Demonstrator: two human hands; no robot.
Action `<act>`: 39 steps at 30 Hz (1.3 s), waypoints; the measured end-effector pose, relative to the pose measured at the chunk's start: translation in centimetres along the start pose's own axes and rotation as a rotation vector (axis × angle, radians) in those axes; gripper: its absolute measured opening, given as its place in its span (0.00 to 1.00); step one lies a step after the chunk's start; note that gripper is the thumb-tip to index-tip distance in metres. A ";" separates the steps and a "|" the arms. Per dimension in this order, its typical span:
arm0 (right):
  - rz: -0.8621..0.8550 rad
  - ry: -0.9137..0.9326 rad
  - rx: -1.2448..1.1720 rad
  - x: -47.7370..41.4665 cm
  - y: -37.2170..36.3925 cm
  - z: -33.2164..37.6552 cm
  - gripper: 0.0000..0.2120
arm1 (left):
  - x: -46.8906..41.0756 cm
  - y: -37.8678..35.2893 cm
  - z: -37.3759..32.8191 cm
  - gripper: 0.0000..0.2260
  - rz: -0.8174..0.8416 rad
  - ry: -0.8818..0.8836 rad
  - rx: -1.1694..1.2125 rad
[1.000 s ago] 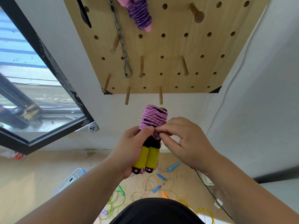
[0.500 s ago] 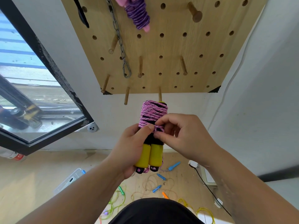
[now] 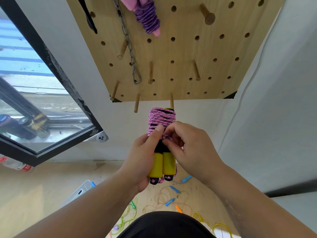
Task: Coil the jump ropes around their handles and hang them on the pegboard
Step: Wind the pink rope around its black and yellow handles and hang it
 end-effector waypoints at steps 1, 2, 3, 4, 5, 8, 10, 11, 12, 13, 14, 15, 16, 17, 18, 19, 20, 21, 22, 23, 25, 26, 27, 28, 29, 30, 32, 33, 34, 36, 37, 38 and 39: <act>-0.007 0.013 0.003 0.1 0.0 0.0 0.02 | 0.0 -0.1 -0.1 0.19 0.003 0.018 0.002; -0.012 0.024 0.006 0.1 -0.1 0.0 0.02 | 0.0 -0.1 -0.2 0.18 0.006 0.035 0.008; -0.014 0.034 0.009 0.2 -0.1 -0.1 0.02 | 0.0 -0.2 -0.3 0.17 0.007 0.049 0.012; -0.016 0.043 0.010 0.2 -0.1 -0.1 0.01 | 0.0 -0.3 -0.4 0.15 0.004 0.056 0.009; -0.020 0.044 0.007 0.3 -0.1 -0.1 0.01 | 0.0 -0.3 -0.5 0.14 -0.001 0.062 0.000; -0.059 0.008 -0.013 0.6 0.1 -0.3 0.03 | 0.0 -0.3 -0.3 0.13 -0.011 0.074 -0.019; -0.067 -0.019 -0.015 0.8 0.3 -0.4 0.04 | 0.0 -0.2 -0.2 0.12 -0.014 0.088 -0.018; -0.060 -0.029 -0.009 0.8 0.3 -0.5 0.05 | 0.0 -0.1 -0.1 0.12 -0.017 0.095 -0.020; -0.046 -0.040 -0.008 0.8 0.4 -0.6 0.06 | 0.0 -0.1 0.1 0.12 -0.014 0.101 -0.024; -0.026 -0.054 -0.017 0.8 0.4 -0.7 0.06 | 0.0 -0.1 0.2 0.12 -0.007 0.107 -0.026; 0.006 -0.070 -0.035 0.8 0.5 -0.8 0.07 | 0.0 0.0 0.3 0.12 0.002 0.114 -0.024; 0.048 -0.085 -0.057 0.8 0.7 -0.9 0.07 | 0.1 -0.1 0.5 0.12 0.008 0.124 -0.017; 0.096 -0.096 -0.083 0.8 1.0 -1.1 0.06 | 0.1 0.0 0.6 0.12 0.011 0.132 -0.008; 0.140 -0.100 -0.112 0.7 1.2 -1.2 0.06 | 0.0 0.1 0.6 0.13 0.014 0.138 0.006; 0.175 -0.100 -0.137 0.7 1.5 -1.3 0.07 | 0.0 0.2 0.6 0.13 0.017 0.139 0.019; 0.201 -0.098 -0.153 0.6 1.8 -1.3 0.09 | -0.1 0.3 0.6 0.14 0.022 0.138 0.027; 0.219 -0.102 -0.167 0.6 1.9 -1.4 0.10 | -0.1 0.4 0.5 0.14 0.030 0.136 0.024; 0.227 -0.113 -0.180 0.5 2.0 -1.5 0.09 | -0.2 0.5 0.5 0.14 0.039 0.136 0.012; 0.224 -0.130 -0.194 0.5 2.1 -1.5 0.08 | -0.2 0.5 0.5 0.14 0.049 0.138 -0.003; 0.216 -0.146 -0.198 0.4 2.1 -1.6 0.07 | -0.2 0.4 0.6 0.13 0.060 0.141 -0.019; 0.220 -0.140 -0.134 0.1 1.8 -1.3 0.07 | -0.1 0.3 0.7 0.12 0.073 0.136 -0.045; 0.236 -0.120 -0.077 0.1 1.6 -1.1 0.06 | 0.0 0.3 0.7 0.12 0.073 0.125 -0.050; 0.246 -0.096 -0.022 0.0 1.4 -0.8 0.06 | 0.0 0.2 0.7 0.11 0.070 0.112 -0.048; 0.238 -0.072 0.020 0.0 1.2 -0.5 0.06 | 0.0 0.2 0.5 0.11 0.067 0.098 -0.040; 0.209 -0.046 0.050 0.0 0.9 -0.3 0.06 | 0.0 0.2 0.4 0.10 0.063 0.083 -0.031; 0.164 -0.015 0.076 0.1 0.7 -0.2 0.06 | 0.0 0.1 0.1 0.11 0.061 0.070 -0.022; 0.068 0.041 0.144 0.3 0.1 0.0 0.05 | -0.1 0.0 -0.3 0.11 0.061 0.056 -0.006; 0.025 0.066 0.196 0.4 -0.2 0.1 0.05 | -0.1 -0.1 -0.5 0.11 0.063 0.050 0.008; -0.016 0.089 0.252 0.5 -0.4 0.1 0.05 | -0.1 -0.2 -0.6 0.11 0.064 0.044 0.022; -0.085 0.134 0.299 0.9 -0.5 0.1 0.05 | -0.1 -0.4 -0.6 0.11 0.069 0.043 0.037; -0.099 0.151 0.256 1.0 -0.5 0.0 0.04 | -0.2 -0.4 -0.4 0.11 0.070 0.045 0.034; -0.100 0.146 0.181 1.1 -0.2 -0.1 0.03 | -0.2 -0.3 -0.1 0.11 0.066 0.045 0.027; -0.094 0.118 0.095 1.1 0.1 -0.2 0.03 | -0.1 -0.2 0.1 0.10 0.064 0.042 0.015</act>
Point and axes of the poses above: each hand's wrist, its own x-axis away from the middle knuckle, its own y-axis out of the back of the hand, z = x × y, the point moved 2 cm from there along -x, towards the middle knuckle, and after that the axes turned 9 degrees about y, right-handed, at the moved point
